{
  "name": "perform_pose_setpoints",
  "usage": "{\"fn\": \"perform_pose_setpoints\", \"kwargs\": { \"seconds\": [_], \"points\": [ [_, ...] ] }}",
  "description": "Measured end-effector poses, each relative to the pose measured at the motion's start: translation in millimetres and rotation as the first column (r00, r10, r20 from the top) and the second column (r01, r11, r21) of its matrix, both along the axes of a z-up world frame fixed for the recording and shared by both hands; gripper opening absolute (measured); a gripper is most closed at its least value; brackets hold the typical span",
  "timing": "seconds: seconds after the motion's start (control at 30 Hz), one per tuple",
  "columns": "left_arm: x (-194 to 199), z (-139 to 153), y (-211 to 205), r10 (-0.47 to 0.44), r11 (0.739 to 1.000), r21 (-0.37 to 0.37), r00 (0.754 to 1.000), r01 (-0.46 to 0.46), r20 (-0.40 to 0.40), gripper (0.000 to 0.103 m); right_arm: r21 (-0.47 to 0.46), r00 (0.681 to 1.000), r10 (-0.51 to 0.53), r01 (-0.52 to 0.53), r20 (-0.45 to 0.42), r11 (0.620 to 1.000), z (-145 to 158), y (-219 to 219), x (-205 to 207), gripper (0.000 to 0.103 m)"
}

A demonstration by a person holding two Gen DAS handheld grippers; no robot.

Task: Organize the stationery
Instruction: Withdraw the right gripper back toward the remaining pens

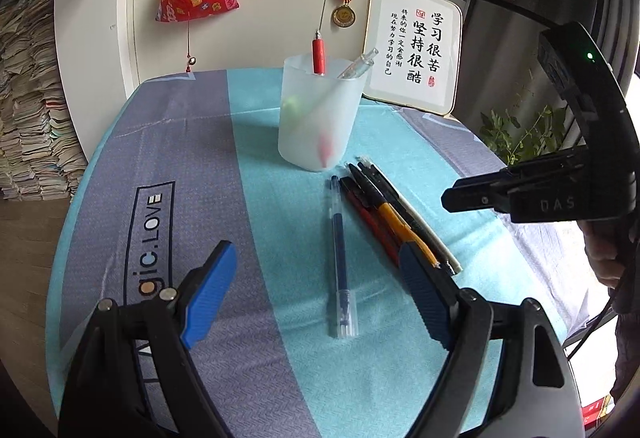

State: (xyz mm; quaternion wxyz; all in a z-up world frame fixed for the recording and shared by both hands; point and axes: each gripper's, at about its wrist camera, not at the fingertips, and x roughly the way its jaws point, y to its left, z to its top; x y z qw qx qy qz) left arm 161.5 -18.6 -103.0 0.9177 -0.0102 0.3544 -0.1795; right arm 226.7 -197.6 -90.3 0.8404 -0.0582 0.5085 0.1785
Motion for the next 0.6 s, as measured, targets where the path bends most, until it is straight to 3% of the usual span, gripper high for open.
{"fn": "perform_pose_setpoints", "kwargs": {
  "seconds": [0.3,0.47,0.6],
  "points": [
    [3.8,-16.5,-11.8,-0.011,1.000,0.016,0.999,0.012,-0.053,0.082,0.054,0.999,-0.033,0.035,-0.037,0.998,-27.3,-9.8,-5.3,0.021],
    [1.0,-20.5,-18.7,-0.029,0.998,0.057,0.999,0.031,-0.042,0.081,0.034,0.998,-0.037,0.039,-0.041,0.999,-33.9,-6.8,0.3,0.021],
    [4.9,-27.4,-19.9,-0.042,0.997,0.060,0.996,0.047,-0.080,0.078,0.038,0.999,-0.037,0.038,-0.036,0.999,-35.5,-1.5,2.4,0.021]
  ]
}}
